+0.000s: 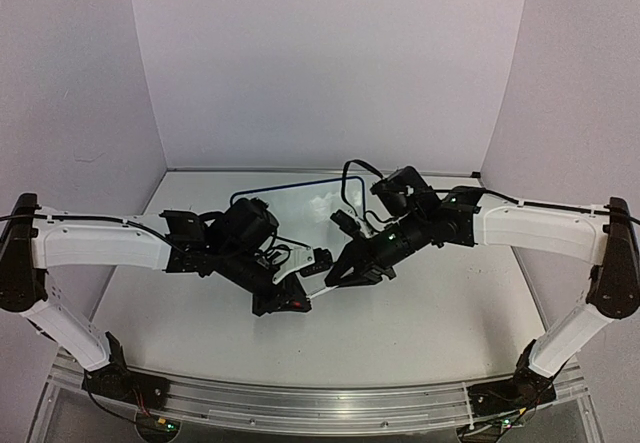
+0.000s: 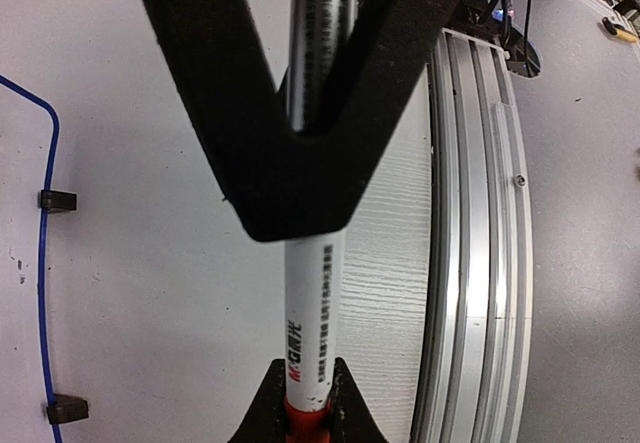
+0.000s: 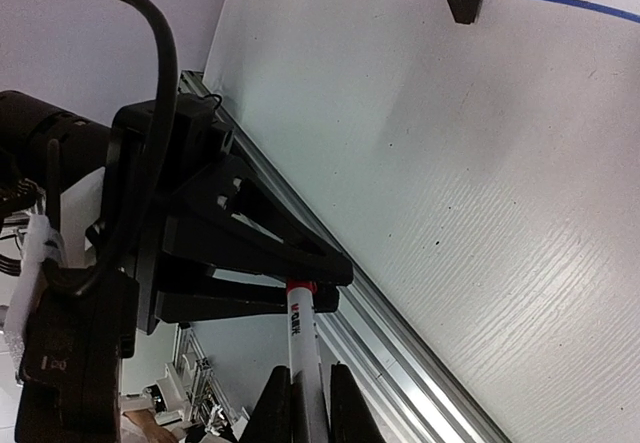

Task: Write a sentence on the whiteboard
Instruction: Open the pen cap from the whiteboard marker.

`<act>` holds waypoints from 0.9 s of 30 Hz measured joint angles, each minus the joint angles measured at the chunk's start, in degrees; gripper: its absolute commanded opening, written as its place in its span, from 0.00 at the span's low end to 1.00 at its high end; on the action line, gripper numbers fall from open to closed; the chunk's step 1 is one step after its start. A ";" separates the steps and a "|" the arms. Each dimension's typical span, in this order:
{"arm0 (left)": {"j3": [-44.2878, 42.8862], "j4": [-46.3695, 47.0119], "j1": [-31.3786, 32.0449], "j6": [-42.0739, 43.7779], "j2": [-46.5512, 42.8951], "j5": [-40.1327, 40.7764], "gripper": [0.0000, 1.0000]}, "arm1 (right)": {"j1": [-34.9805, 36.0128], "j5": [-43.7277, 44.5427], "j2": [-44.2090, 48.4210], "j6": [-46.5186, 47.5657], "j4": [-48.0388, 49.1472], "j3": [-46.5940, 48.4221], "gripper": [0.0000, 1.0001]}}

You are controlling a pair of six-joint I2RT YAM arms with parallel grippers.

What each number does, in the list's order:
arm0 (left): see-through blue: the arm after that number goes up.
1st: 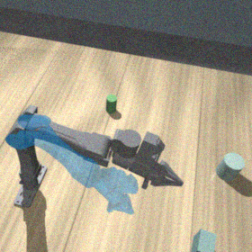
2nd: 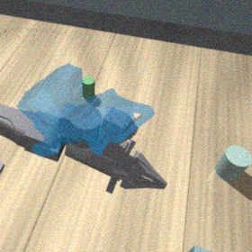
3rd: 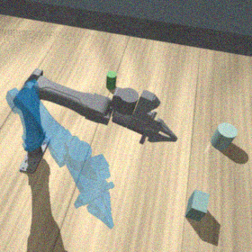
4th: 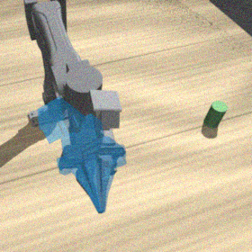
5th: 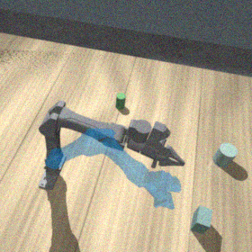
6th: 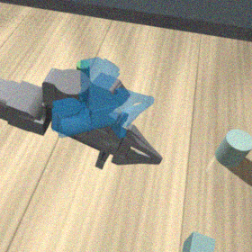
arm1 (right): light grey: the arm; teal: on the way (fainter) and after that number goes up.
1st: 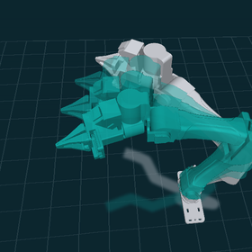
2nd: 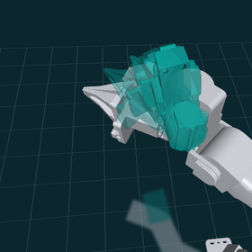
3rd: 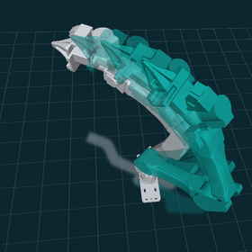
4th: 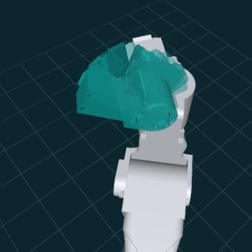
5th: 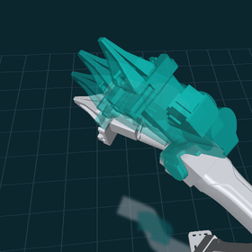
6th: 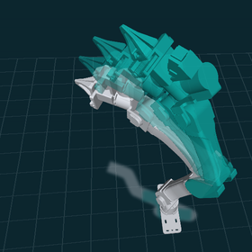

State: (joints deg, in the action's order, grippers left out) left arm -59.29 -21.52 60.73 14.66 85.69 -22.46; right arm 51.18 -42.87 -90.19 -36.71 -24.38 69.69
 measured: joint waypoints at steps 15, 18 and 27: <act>-1.03 -1.95 0.07 -0.98 0.94 0.17 0.00 | 0.04 0.11 0.13 -0.13 2.12 -1.25 0.00; -1.03 -1.49 0.07 -0.22 0.94 0.20 0.00 | 0.15 1.64 0.85 0.87 1.36 -1.09 0.00; -1.84 4.15 0.22 1.75 0.94 3.32 0.00 | -6.23 -2.21 4.09 4.00 -3.52 0.39 0.00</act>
State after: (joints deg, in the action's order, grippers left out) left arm -61.12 -17.37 60.95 16.40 86.63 -19.14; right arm 44.95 -45.08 -86.11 -32.71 -27.90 70.08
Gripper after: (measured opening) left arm 0.096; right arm 0.082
